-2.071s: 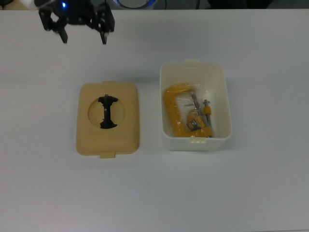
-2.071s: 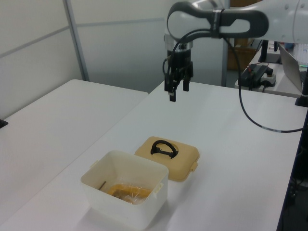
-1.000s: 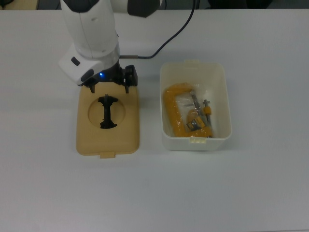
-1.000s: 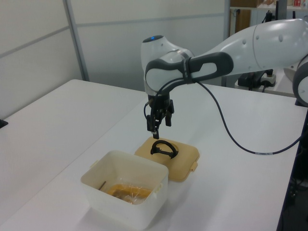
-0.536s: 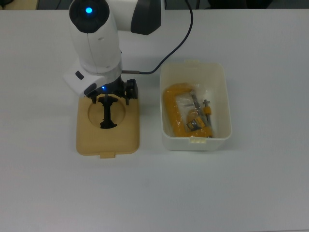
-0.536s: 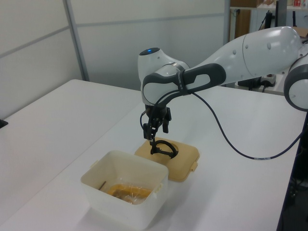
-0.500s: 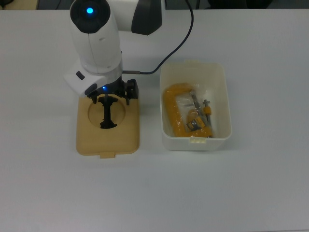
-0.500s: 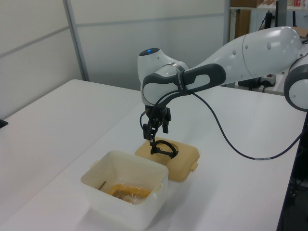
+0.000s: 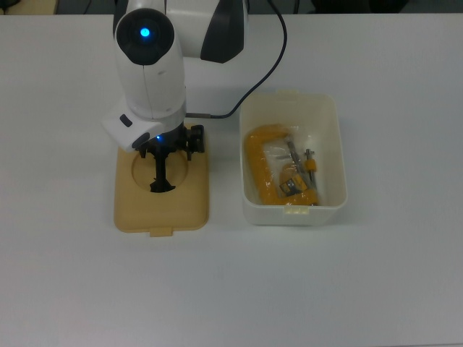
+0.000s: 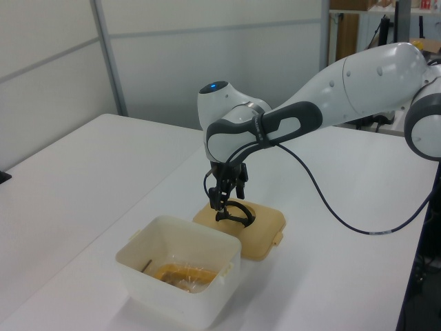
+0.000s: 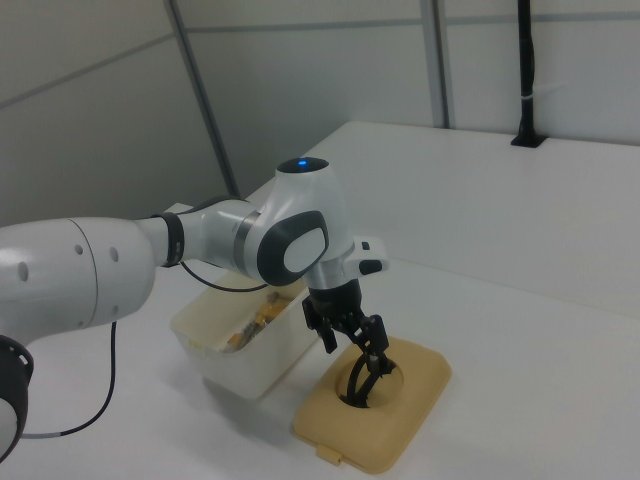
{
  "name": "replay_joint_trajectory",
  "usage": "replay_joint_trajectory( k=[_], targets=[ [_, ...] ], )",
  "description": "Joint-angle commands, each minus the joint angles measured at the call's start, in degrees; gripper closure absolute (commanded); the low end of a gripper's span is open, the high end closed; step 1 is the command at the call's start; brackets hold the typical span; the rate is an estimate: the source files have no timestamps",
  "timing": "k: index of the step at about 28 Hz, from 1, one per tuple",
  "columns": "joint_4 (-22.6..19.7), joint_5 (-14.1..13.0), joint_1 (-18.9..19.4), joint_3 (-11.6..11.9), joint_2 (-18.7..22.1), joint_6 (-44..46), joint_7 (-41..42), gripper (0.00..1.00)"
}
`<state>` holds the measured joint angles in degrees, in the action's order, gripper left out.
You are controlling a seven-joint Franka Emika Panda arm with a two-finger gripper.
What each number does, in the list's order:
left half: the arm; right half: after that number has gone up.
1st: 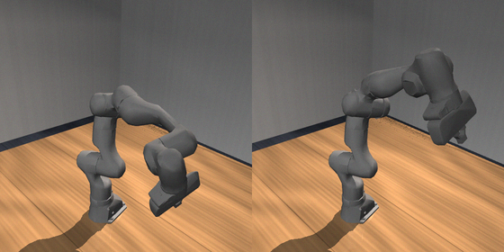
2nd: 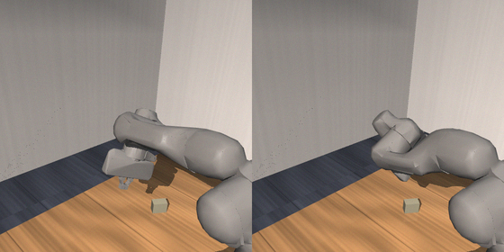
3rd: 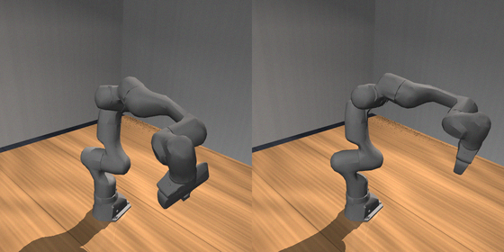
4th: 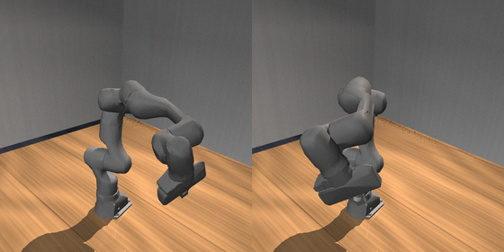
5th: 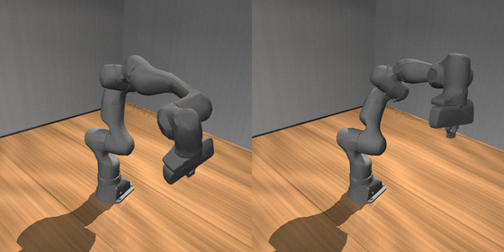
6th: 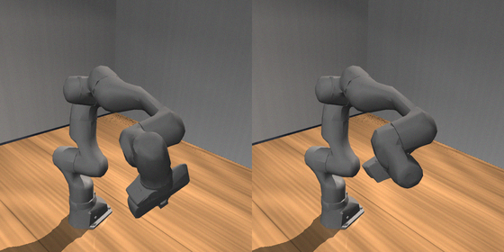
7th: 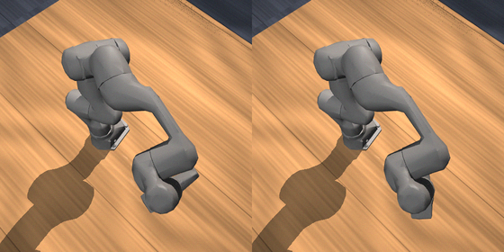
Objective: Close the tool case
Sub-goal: 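Close the gripper around the black lid handle, then lift the tan lid up off the table by its handle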
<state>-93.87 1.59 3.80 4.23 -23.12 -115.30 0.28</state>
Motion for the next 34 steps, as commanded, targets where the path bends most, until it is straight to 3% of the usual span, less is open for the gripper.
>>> replay_joint_trajectory(
  k=[1,5,11,15,16,18,34],
  targets=[
    [-1.41,1.22,-0.02,-0.1,0.44,-1.68,-1.51,0.14],
    [-1.41,1.22,-0.02,-0.1,0.44,-1.68,-1.43,0.18],
    [-1.32,1.22,-0.11,-0.1,-0.09,-1.68,-1.43,0.57],
    [-1.32,1.22,-0.2,-0.1,-0.18,-1.68,-1.34,0.75],
    [-1.23,1.22,-0.2,-0.1,-0.18,-1.68,-1.34,0.86],
    [-1.23,1.22,-0.37,-0.1,-0.18,-1.68,-1.34,0.98],
    [-0.7,0.96,-1.96,0.52,2.46,0.51,0.33,1.0]
  ],
)
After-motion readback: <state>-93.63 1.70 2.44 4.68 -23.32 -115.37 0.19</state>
